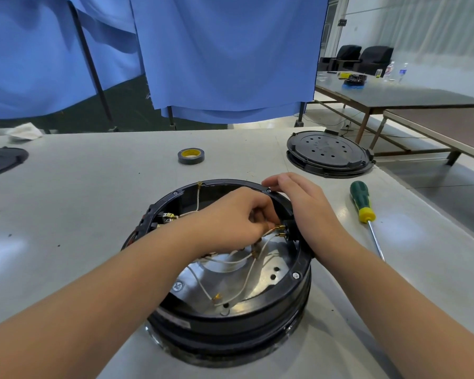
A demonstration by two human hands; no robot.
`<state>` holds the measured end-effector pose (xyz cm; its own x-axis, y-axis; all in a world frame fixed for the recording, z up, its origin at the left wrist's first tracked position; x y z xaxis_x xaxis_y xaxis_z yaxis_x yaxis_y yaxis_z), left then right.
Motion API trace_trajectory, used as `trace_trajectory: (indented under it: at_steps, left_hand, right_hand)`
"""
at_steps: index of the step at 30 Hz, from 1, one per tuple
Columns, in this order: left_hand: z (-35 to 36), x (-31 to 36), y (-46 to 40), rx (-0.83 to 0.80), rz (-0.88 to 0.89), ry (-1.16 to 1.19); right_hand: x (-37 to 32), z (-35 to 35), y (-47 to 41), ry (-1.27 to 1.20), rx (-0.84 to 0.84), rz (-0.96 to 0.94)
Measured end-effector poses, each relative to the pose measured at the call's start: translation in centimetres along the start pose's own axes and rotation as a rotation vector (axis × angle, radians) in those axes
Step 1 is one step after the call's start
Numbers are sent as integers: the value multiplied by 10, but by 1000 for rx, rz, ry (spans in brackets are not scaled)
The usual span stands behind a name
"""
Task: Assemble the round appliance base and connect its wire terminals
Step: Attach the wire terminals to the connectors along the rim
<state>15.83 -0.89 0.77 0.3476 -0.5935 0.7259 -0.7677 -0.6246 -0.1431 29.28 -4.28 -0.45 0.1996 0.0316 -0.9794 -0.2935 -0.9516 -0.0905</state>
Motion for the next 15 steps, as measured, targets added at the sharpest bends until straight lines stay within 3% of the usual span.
trace_trajectory:
  at_steps: [15]
  left_hand:
    - [4,3,-1,19,36,-55]
  right_hand:
    - [0,2,0,-3,-4,-2]
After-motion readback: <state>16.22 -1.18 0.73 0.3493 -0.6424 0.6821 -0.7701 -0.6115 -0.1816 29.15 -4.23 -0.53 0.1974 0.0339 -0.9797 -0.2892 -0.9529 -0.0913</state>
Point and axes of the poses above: each hand's wrist, its own y-axis away from the middle knuckle, its own z-axis out of the palm, x = y × z, the point moved 1 cm from there along -y, towards the middle knuckle, and after that the axes turned 9 degrees about z, right-handed, at the moved point
